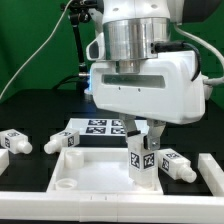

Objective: Assemble one leg

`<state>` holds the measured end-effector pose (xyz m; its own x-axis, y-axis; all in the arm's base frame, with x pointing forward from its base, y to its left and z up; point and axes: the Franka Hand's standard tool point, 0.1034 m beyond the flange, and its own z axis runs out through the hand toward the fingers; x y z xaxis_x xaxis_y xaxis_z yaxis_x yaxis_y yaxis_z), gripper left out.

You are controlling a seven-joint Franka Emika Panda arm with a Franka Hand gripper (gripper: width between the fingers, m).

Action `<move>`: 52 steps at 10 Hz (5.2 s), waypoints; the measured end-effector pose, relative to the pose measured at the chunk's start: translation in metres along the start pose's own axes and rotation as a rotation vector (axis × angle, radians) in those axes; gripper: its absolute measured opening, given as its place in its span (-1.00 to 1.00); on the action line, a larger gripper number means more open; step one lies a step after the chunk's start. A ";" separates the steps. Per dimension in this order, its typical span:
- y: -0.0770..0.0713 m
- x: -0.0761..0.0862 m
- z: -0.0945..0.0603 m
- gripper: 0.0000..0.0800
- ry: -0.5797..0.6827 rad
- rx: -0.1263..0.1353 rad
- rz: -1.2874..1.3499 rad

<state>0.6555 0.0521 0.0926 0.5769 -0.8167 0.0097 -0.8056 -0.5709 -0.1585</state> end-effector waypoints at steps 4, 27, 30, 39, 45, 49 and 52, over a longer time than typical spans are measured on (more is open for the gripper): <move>-0.002 -0.004 0.001 0.56 0.001 0.001 -0.260; -0.007 -0.002 0.000 -0.30 0.012 -0.013 -1.230; -0.009 -0.006 0.001 -0.30 0.044 0.007 -0.908; -0.024 -0.032 0.004 -0.29 0.045 0.053 -0.133; -0.026 -0.031 0.001 0.59 0.054 0.039 -0.556; -0.026 -0.030 0.002 0.62 0.060 0.032 -0.809; -0.027 -0.034 0.003 0.62 0.080 -0.007 -1.117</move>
Offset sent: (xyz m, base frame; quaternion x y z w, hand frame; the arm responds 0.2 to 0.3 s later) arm -0.0001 0.0047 -0.0019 0.0098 0.0204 -0.2591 0.9656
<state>0.6587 0.0955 0.0940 0.9666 0.1513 0.2068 0.1579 -0.9873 -0.0158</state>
